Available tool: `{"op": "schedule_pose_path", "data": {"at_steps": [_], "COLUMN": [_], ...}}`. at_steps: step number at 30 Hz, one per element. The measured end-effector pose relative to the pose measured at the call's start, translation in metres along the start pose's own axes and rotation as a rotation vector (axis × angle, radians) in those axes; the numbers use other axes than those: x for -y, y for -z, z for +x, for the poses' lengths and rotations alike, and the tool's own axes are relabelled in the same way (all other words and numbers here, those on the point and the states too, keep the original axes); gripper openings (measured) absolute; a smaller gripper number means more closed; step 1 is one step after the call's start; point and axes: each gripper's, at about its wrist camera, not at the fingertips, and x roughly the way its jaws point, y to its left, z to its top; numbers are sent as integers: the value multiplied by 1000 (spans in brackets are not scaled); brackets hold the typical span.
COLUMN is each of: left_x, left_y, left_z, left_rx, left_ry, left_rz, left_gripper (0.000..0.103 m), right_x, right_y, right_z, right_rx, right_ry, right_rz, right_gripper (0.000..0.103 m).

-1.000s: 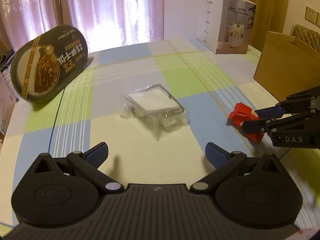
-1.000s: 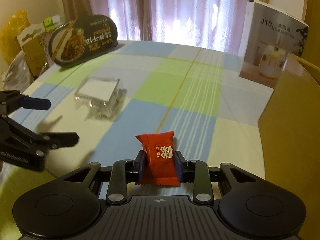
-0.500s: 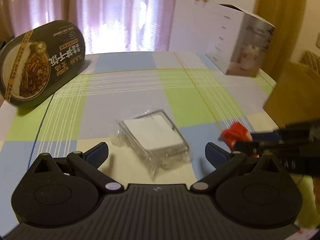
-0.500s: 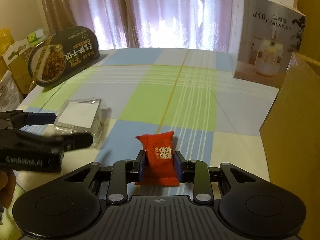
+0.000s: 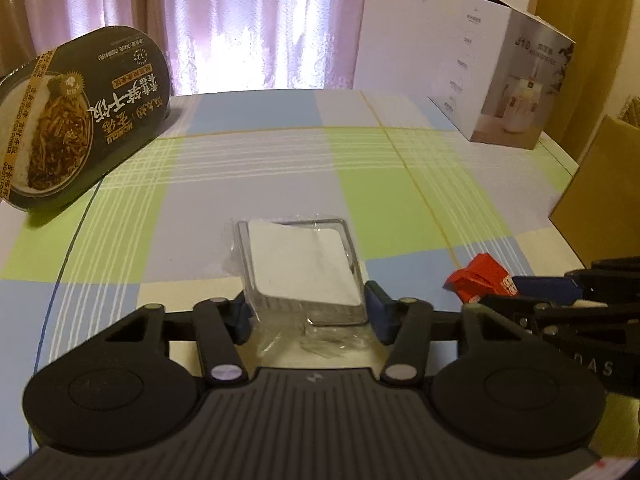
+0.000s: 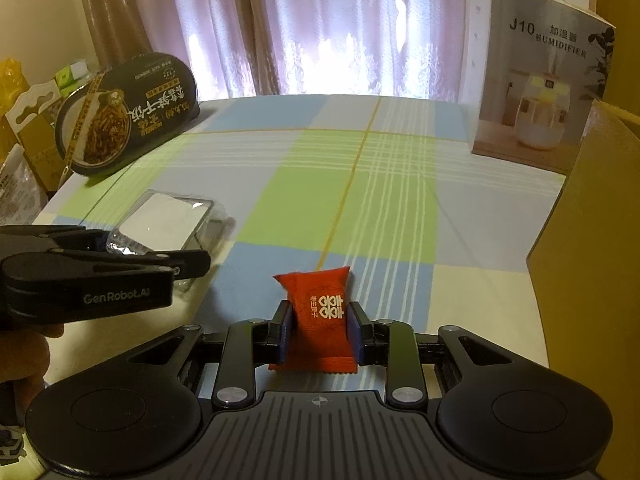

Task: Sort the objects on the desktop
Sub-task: 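Grasp the red candy packet with the right gripper while the left grasps the clear plastic tray, then lift the red packet and plastic tray off the table with both grippers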

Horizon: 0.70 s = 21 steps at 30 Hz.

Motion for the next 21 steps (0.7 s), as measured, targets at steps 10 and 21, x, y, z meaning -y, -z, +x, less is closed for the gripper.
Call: {"op": "schedule_pose_path", "data": {"at_steps": [10,21], "left_x": [9,66], "left_y": [40,122], "left_z": [-54,-167], "left_rx": [-50,-111], "left_ry": [26,134], "left_rz": [67,159], "left_gripper": [33,32], "right_x": [-5,-14], "right_y": [26,118], "right_z": [-29,-135], "right_rx": [-42,-64], "right_ry": [-30,-68], "right_rz": [36,43], "right_gripper": [25,25]}}
